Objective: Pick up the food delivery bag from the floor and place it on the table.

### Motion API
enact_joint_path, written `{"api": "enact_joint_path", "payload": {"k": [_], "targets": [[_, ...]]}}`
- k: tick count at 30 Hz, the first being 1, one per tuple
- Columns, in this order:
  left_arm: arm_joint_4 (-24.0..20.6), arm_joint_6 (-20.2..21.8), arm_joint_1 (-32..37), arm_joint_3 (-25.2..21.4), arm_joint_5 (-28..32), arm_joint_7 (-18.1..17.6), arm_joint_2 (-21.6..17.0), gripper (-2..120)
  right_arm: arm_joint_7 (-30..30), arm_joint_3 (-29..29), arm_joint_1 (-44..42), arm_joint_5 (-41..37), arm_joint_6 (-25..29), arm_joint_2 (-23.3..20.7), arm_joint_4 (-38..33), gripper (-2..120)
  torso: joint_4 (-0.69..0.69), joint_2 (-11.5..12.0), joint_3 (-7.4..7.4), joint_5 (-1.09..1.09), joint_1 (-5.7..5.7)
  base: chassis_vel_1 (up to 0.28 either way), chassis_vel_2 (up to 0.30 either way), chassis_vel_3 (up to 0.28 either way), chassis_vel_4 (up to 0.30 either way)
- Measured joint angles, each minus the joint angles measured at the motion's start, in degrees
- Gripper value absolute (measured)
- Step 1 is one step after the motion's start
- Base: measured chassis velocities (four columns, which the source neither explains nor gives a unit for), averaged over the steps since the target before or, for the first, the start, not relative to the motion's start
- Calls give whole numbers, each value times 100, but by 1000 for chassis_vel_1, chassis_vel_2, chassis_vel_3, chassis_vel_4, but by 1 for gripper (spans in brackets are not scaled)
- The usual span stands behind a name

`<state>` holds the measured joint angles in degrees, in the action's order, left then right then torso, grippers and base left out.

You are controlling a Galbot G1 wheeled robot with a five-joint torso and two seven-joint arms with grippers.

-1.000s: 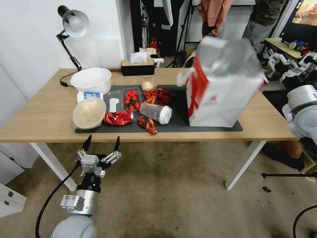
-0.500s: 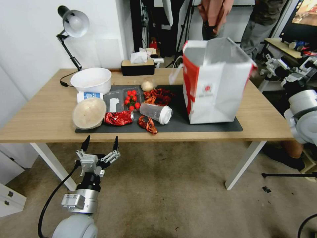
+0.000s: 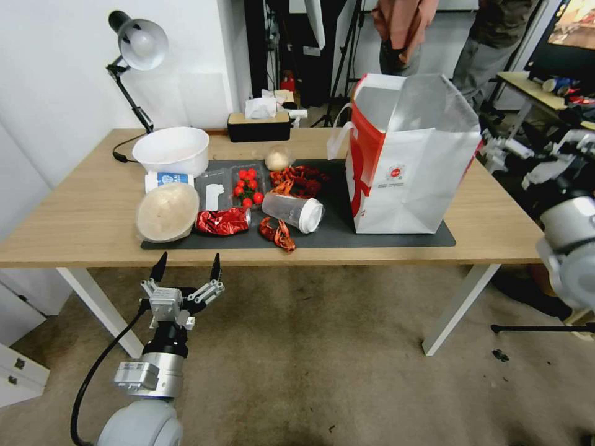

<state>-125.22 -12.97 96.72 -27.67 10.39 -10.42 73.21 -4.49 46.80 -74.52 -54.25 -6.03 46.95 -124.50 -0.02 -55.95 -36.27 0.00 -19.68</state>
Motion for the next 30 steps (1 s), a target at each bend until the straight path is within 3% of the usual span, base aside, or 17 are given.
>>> {"api": "enact_joint_path", "payload": {"k": [6,11,20,30], "targets": [[83,-58,15,-44,5,-32,-27,100,163,61,-731,865,20,798,-665,100,2,0,0,1,0,0,0,0,0],[226,-129,-12,-64,-13,-32,-10,100,632,-52,-1302,1878,498,1457,-614,100,1,0,0,0,0,0,0,0,0],[383,-236,-41,-72,-29,-31,-27,100,987,-139,-1858,2658,1117,2084,-244,100,2,0,0,0,0,0,0,0,0],[484,-351,-36,-82,-43,-15,-31,100,1142,-270,-2211,2868,1395,2537,7,100,1,0,0,0,0,0,0,0,0]]}}
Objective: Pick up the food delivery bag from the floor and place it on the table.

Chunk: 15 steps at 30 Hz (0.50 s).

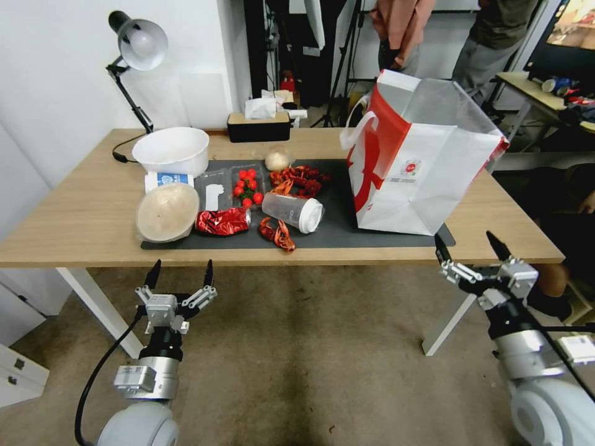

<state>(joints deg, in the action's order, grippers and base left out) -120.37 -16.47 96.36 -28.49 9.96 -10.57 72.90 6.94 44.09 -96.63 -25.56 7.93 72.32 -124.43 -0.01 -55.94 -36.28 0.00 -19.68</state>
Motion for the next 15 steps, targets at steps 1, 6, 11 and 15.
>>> {"api": "enact_joint_path", "payload": {"k": [1,6,11,15], "targets": [[13,-11,1,0,-1,1,-3,100,15,-24,-14,7,17,46,23,100,0,0,0,0,0,0,0,0,0],[62,-37,-10,11,-10,9,7,100,60,-95,-35,105,98,186,138,100,0,0,0,0,0,0,0,0,0],[102,-80,-9,16,-26,20,12,100,62,-106,-24,128,146,229,215,100,1,0,0,0,0,0,0,0,0],[161,-133,-11,-5,-49,38,4,100,61,-112,18,129,167,236,268,100,0,0,0,-1,0,0,0,0,0]]}}
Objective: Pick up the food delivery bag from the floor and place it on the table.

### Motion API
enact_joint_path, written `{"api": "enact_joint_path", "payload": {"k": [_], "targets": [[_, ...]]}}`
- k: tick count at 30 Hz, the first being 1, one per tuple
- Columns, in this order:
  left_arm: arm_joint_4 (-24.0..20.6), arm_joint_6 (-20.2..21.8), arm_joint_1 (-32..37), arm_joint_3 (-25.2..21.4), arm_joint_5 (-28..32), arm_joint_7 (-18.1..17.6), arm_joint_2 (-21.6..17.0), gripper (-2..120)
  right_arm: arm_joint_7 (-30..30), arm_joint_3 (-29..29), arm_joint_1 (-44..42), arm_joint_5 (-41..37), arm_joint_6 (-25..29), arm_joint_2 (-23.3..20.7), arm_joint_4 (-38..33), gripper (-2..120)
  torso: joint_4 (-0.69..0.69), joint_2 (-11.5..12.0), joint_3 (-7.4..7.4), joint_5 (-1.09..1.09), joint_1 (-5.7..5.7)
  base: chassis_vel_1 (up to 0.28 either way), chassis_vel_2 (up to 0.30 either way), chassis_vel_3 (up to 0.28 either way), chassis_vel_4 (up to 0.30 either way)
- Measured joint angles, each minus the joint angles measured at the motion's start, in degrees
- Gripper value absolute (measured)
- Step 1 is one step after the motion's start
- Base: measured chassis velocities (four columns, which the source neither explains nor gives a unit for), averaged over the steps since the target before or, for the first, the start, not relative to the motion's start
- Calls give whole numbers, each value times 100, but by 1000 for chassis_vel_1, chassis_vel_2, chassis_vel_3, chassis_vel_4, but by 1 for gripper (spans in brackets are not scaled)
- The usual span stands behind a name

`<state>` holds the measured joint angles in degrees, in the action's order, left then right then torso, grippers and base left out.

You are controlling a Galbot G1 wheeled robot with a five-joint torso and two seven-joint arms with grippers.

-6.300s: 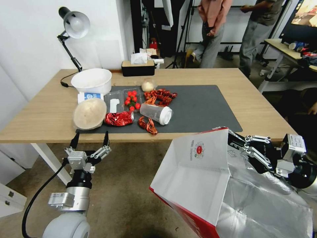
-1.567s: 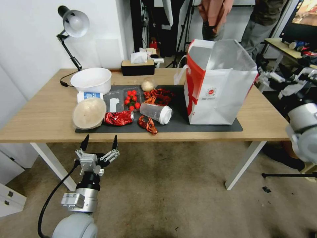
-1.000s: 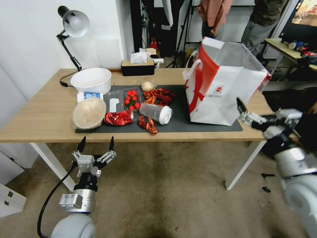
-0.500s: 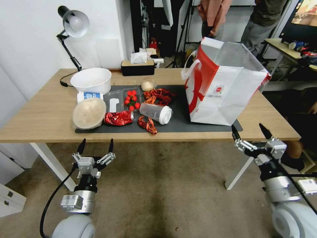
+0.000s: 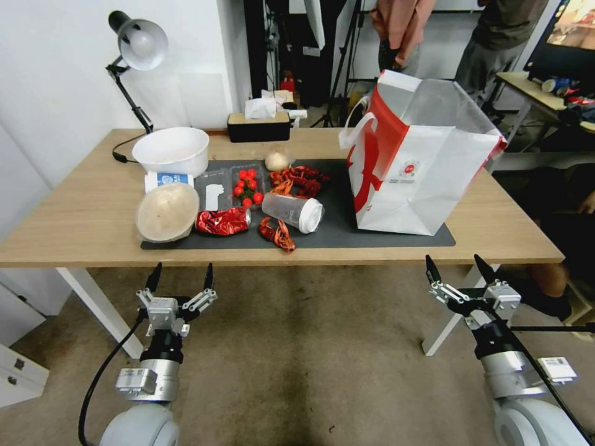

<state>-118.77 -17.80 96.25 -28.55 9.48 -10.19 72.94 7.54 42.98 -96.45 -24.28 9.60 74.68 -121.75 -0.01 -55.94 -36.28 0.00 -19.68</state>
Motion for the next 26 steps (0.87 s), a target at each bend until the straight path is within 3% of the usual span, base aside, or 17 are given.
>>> {"api": "enact_joint_path", "payload": {"k": [26], "targets": [[15,4,1,-18,-35,2,-9,100,-9,0,14,-17,0,-15,4,100,0,0,0,0,0,0,0,0,0]]}}
